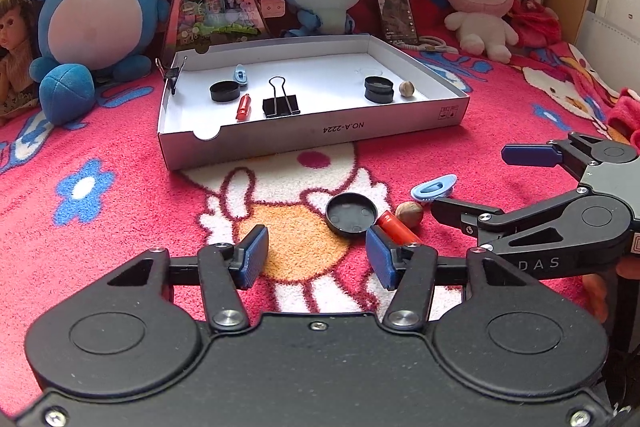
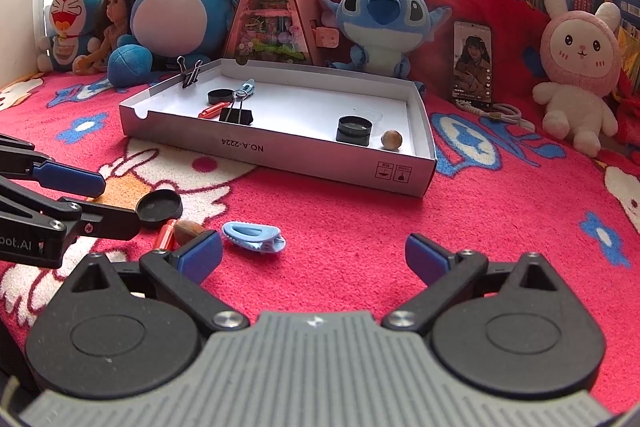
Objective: Organize rigid objects
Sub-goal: 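Grasp a black lid with the left gripper while the right grasps a blue clip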
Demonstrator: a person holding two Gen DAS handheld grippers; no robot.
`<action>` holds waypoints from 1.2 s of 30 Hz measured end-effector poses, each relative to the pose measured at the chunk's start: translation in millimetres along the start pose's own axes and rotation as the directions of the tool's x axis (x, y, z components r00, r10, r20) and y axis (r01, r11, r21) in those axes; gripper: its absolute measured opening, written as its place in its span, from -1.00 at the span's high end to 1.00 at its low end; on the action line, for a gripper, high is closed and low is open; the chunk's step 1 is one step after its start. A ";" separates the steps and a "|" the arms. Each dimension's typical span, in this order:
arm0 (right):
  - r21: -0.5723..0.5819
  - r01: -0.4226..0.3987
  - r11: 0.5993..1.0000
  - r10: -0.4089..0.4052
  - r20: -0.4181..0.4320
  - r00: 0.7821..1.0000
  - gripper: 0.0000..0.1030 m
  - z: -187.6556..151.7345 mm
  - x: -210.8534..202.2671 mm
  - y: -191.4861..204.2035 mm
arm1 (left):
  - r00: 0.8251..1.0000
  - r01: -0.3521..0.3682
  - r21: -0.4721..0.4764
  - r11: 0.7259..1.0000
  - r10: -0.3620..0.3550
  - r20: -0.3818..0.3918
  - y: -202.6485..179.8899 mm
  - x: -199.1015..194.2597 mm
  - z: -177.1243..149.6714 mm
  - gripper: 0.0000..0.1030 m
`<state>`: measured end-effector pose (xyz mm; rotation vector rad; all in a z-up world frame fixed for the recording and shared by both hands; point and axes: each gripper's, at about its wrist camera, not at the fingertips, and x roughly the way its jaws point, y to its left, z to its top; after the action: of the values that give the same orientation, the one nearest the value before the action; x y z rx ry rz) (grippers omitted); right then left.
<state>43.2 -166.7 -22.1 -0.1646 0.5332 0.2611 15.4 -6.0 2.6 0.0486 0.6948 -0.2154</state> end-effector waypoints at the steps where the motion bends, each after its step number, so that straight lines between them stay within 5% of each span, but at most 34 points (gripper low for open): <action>1: -0.016 0.006 1.000 -0.006 -0.003 1.000 -0.97 -1.4 1.7 2.4 | 1.000 -0.011 0.008 1.000 0.011 0.004 -1.0 0.6 -2.5 -0.01; 16: -0.040 0.006 0.999 -0.007 -0.015 1.000 -0.98 -5.5 6.6 8.4 | 0.996 -0.065 0.050 0.997 0.061 0.071 -10.2 13.0 -7.6 0.03; 24: -0.026 0.003 1.000 -0.004 -0.023 1.000 -1.00 -5.5 8.1 7.1 | 0.995 -0.052 -0.041 0.998 0.055 0.082 -5.4 19.6 -1.9 -0.01; 36: -0.012 0.000 1.000 0.000 -0.029 1.000 -1.00 -5.8 9.5 6.1 | 0.995 -0.042 -0.054 0.998 0.046 0.091 -13.0 33.0 9.3 0.04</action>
<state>46.5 -160.3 -32.5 -0.1805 0.5608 0.2621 43.1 -25.7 -11.0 0.0042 0.6067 -0.1561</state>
